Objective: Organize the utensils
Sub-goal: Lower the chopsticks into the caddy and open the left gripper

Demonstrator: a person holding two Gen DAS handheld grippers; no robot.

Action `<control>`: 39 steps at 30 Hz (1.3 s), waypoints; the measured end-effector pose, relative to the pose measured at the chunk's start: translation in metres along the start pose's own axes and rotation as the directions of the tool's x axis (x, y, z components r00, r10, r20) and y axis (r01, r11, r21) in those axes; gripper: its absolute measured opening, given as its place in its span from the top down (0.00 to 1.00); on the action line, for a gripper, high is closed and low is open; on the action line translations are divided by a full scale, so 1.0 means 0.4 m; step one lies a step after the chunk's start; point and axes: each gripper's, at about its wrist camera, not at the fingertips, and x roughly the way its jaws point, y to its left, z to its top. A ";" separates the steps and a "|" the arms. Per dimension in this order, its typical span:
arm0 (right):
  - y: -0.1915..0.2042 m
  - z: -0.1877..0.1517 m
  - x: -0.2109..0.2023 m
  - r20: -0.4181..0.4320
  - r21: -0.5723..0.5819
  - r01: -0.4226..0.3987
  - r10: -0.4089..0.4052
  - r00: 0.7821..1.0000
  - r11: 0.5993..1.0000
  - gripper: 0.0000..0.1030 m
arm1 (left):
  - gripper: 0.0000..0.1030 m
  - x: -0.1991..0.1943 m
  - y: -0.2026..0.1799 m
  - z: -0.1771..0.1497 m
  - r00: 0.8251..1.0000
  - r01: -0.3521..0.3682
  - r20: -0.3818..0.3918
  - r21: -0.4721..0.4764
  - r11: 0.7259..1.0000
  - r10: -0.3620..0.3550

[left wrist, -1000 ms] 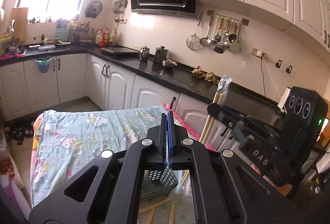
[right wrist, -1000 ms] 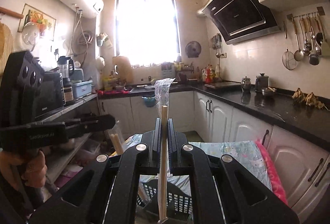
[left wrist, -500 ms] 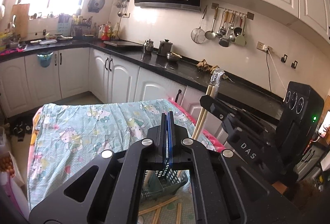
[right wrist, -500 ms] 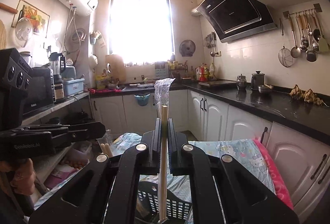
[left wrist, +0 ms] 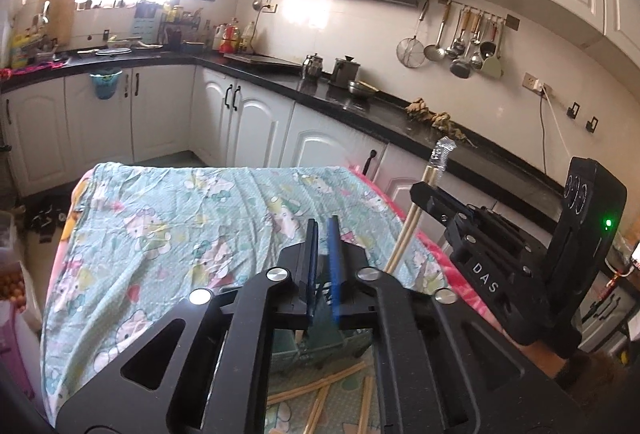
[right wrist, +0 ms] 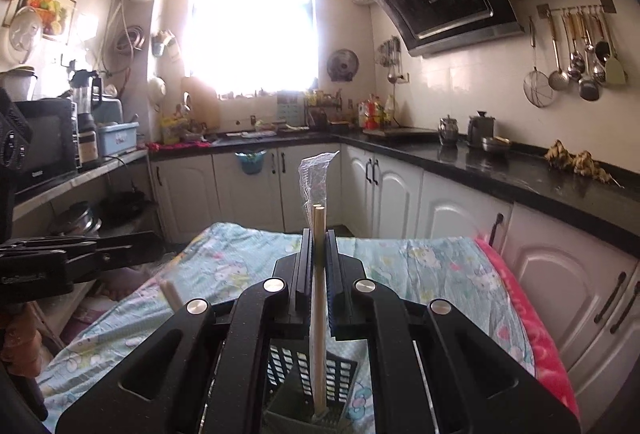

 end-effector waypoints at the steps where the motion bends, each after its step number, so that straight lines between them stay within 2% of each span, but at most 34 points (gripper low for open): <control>1: -0.004 -0.008 -0.001 -0.007 0.007 0.006 -0.006 1.000 1.000 0.85 | 0.88 -0.002 0.002 -0.004 1.000 -0.009 0.000 0.004 1.000 0.009; 2: -0.005 -0.011 -0.003 -0.011 0.014 0.005 -0.005 1.000 1.000 0.76 | 0.86 -0.006 0.003 -0.009 1.000 -0.017 -0.001 0.009 1.000 0.017; 3: -0.007 -0.015 -0.007 -0.013 0.022 0.000 0.001 1.000 1.000 0.73 | 0.80 -0.009 0.004 -0.011 1.000 -0.021 0.001 0.010 1.000 0.021; 8: -0.001 -0.024 -0.029 -0.028 0.013 0.008 -0.008 1.000 1.000 0.65 | 0.63 -0.039 0.002 -0.018 0.999 -0.042 0.022 0.019 0.999 0.041; 10: -0.001 -0.023 -0.042 -0.026 0.013 0.006 -0.006 1.000 1.000 0.61 | 0.49 -0.059 -0.001 -0.019 0.997 -0.060 0.043 0.027 0.998 0.059; 16: 0.000 -0.029 -0.092 -0.035 -0.003 0.017 -0.017 0.999 1.000 0.53 | 0.25 -0.120 0.008 -0.023 0.992 -0.085 0.092 0.022 0.996 0.083; 21: 0.006 -0.046 -0.135 -0.048 0.001 0.006 -0.006 0.999 1.000 0.43 | 0.14 -0.156 0.015 -0.045 0.989 -0.104 0.105 0.006 0.995 0.102; 27: 0.029 -0.056 -0.189 -0.055 -0.026 0.001 -0.002 0.998 1.000 0.35 | 0.11 -0.193 0.017 -0.086 0.989 -0.101 0.107 -0.014 0.995 0.101; 39: 0.088 -0.103 -0.246 -0.114 -0.053 -0.030 0.024 0.993 0.998 0.34 | 0.10 -0.248 0.043 -0.161 0.989 -0.117 0.081 -0.065 0.991 0.122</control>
